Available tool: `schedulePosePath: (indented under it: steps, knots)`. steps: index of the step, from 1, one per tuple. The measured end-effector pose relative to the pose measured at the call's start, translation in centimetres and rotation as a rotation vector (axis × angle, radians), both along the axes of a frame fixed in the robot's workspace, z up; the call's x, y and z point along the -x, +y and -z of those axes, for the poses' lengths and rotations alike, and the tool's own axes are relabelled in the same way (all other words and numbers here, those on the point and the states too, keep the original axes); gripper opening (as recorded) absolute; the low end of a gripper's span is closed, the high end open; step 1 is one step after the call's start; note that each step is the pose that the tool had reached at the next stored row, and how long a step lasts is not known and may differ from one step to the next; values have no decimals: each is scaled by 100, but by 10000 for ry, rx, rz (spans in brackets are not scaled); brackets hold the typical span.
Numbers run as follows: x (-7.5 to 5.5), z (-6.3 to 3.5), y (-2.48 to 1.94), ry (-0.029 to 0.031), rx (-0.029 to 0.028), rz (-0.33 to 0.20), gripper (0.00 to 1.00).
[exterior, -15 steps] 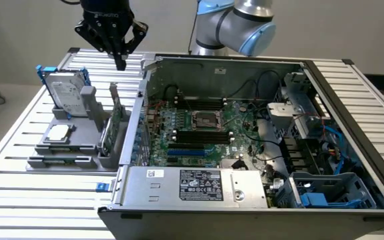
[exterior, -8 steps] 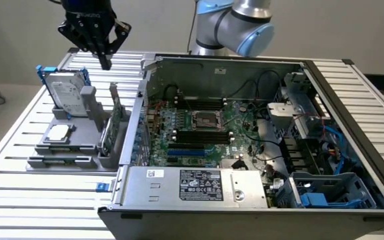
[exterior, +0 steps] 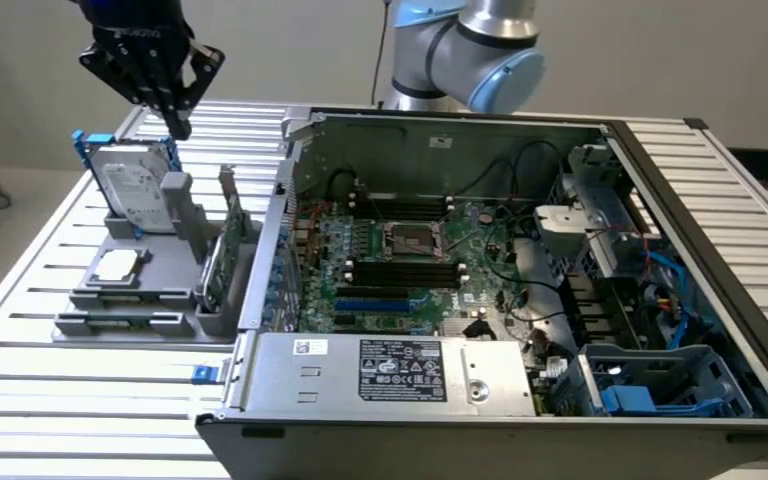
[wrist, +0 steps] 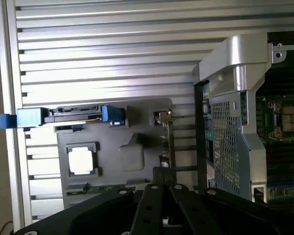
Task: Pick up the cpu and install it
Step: 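Reach for the cpu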
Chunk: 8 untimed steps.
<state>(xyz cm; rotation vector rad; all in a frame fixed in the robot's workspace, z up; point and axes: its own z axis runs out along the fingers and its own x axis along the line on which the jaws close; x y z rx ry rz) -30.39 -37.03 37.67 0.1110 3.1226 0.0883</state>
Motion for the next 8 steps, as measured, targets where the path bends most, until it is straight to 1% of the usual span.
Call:
schedulePosePath:
  steps: [8]
  knots:
    - [363, 68, 61, 0, 0, -1, 11]
